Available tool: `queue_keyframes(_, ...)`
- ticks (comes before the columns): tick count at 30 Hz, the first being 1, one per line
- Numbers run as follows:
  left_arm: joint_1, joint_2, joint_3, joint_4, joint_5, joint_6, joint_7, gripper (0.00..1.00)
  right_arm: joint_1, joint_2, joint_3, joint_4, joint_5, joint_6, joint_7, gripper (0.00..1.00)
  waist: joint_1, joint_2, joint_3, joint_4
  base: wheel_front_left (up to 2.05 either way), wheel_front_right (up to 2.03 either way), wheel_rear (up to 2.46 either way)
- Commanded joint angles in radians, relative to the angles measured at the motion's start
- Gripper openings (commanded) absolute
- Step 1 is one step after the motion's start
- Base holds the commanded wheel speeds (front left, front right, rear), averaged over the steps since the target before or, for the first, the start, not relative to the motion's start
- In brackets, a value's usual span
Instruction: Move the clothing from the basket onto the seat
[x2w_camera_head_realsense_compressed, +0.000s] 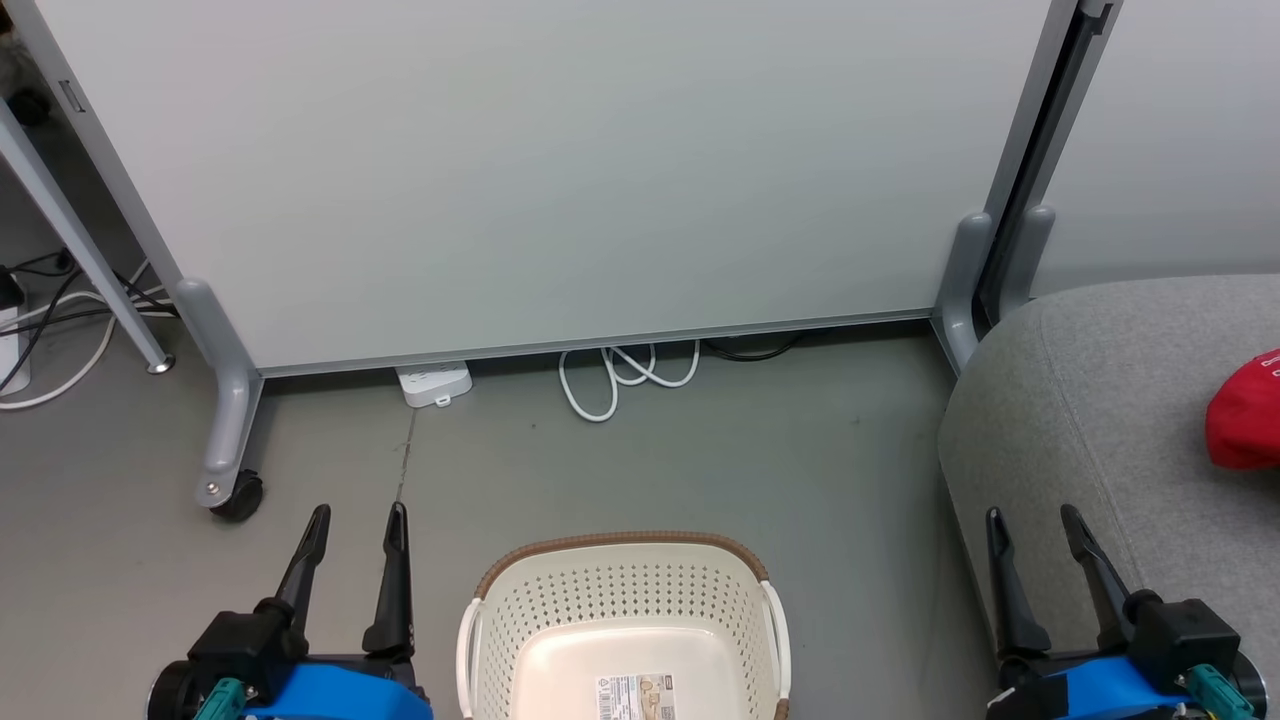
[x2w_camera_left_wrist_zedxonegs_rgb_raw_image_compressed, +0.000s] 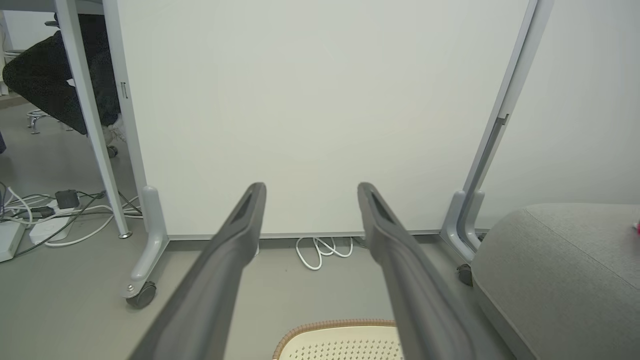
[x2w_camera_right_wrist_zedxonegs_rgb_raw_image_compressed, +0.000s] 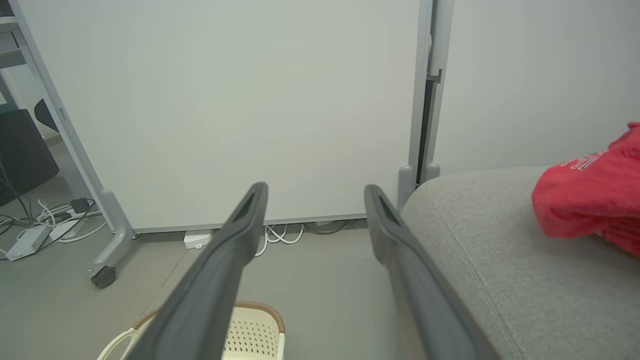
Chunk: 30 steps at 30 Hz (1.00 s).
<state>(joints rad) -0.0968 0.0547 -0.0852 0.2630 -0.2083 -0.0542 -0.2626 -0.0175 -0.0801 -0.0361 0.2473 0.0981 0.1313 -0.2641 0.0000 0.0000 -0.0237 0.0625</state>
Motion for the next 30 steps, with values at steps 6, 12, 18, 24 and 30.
queue_keyframes(6, 0.02, -0.002, 0.012, 0.005, 0.005, -0.011, -0.003, 1.0, 0.024, 0.009, -0.007, -0.004, 0.005, -0.001, 0.0, 1.0, 0.0, 0.0, -0.003, -0.002, 0.0, 0.0, 0.0)
queue_keyframes(12, 0.023, -0.003, 0.013, 0.008, 0.005, -0.017, -0.003, 1.0, 0.027, 0.015, -0.009, -0.003, 0.003, -0.001, 0.0, 1.0, 0.0, 0.0, -0.007, -0.004, 0.0, 0.0, 0.0)
queue_keyframes(18, 0.026, -0.003, 0.003, 0.015, -0.001, -0.004, -0.003, 1.0, 0.026, 0.018, -0.01, 0.001, 0.003, -0.001, 0.0, 1.0, 0.0, 0.0, -0.012, -0.006, 0.0, 0.0, 0.0)
queue_keyframes(24, 0.026, -0.003, -0.002, 0.015, -0.006, -0.002, -0.003, 1.0, 0.028, 0.018, -0.011, 0.003, 0.001, -0.001, 0.0, 1.0, 0.0, 0.0, -0.015, -0.007, 0.0, 0.0, 0.0)
queue_keyframes(30, 0.032, -0.008, -0.008, 0.052, -0.007, -0.002, 0.008, 0.0, 0.021, 0.016, -0.007, 0.04, 0.005, 0.0, 0.003, 0.0, 0.0, 0.0, -0.015, -0.007, 0.0, 0.0, 0.0)
